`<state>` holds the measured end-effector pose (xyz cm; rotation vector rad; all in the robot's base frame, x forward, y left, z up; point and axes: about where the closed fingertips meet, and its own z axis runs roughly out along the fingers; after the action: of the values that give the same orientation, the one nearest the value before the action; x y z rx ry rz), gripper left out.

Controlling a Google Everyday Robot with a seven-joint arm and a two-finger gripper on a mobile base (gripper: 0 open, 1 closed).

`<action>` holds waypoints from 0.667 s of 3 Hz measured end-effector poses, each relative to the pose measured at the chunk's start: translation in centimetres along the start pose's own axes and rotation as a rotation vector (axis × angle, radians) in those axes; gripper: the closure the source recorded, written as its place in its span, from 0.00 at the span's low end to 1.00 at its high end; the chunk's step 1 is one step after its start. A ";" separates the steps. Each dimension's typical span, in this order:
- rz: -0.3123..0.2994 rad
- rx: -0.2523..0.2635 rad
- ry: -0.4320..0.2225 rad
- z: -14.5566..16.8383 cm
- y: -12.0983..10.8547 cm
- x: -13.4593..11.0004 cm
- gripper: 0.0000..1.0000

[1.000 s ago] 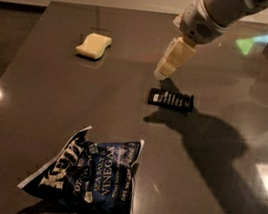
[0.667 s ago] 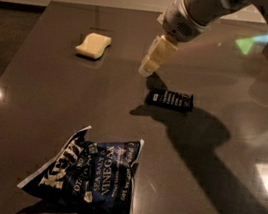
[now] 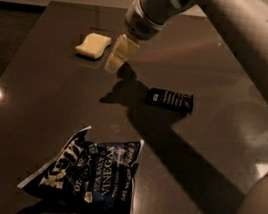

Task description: Pick sponge

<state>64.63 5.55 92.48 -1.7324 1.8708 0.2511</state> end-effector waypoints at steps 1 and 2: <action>0.049 -0.016 0.015 2.6 -0.7 -1.6 0.00; 0.094 -0.030 0.025 5.2 -1.0 -3.2 0.00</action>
Offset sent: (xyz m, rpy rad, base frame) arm 0.0371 0.0797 -0.0331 0.0088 0.1141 -0.1127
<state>67.03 10.73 90.16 -1.6768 1.9793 0.2965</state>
